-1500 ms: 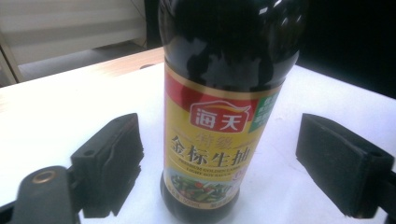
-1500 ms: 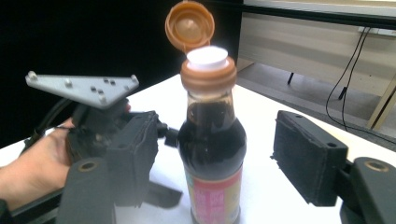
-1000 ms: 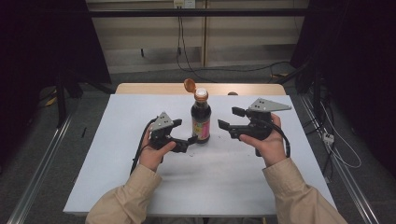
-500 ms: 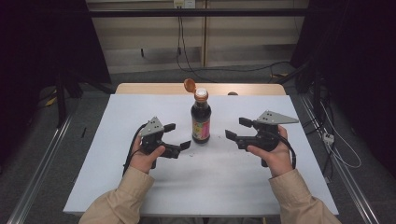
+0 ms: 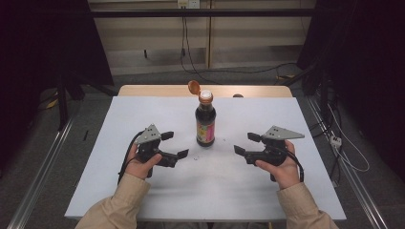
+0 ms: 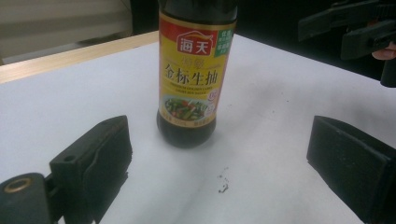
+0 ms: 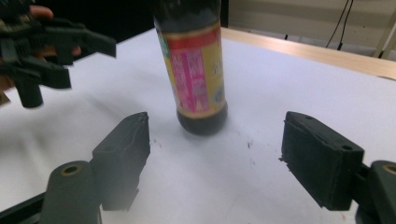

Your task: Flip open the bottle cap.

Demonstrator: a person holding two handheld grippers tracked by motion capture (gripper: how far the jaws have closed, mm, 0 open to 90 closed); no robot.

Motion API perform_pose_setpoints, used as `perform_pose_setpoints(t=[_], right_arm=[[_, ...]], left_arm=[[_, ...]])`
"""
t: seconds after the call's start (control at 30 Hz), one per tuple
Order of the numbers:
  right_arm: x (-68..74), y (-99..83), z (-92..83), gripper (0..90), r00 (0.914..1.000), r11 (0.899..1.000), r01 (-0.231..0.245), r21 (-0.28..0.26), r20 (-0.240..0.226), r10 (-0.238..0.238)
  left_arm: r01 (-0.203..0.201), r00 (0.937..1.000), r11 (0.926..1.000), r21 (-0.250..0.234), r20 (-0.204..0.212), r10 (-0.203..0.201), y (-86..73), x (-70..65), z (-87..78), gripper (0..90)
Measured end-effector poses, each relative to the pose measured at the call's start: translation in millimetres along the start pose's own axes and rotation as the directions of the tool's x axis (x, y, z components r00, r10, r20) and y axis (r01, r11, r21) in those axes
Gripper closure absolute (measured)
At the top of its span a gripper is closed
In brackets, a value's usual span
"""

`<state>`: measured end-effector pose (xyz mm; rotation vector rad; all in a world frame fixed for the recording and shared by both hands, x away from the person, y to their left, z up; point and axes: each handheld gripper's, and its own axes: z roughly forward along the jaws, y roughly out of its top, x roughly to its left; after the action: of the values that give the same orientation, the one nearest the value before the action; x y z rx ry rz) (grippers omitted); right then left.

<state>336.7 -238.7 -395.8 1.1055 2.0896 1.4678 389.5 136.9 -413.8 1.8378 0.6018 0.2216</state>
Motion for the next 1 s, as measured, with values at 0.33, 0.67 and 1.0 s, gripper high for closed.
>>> perform_pose_setpoints(t=[0.33,0.67,1.0], right_arm=[[-0.8,-16.8,-2.8,23.5,1.0000,1.000,-0.006,0.019,0.003,0.006],[-1.3,-30.7,-7.6,22.9,0.9999,1.000,-0.010,0.030,0.012,0.010],[-4.3,-44.5,-18.3,22.6,0.9996,0.999,-0.012,0.039,0.025,0.011]], left_arm=[[0.004,0.9997,0.9999,0.011,-0.026,-0.003,-10.9,5.9,-16.3,6.4],[-0.003,0.9993,0.9999,0.016,-0.037,0.003,-19.0,8.5,-35.5,6.4],[0.007,0.9983,0.9997,0.024,-0.058,-0.006,-27.6,11.3,-50.3,6.6]])
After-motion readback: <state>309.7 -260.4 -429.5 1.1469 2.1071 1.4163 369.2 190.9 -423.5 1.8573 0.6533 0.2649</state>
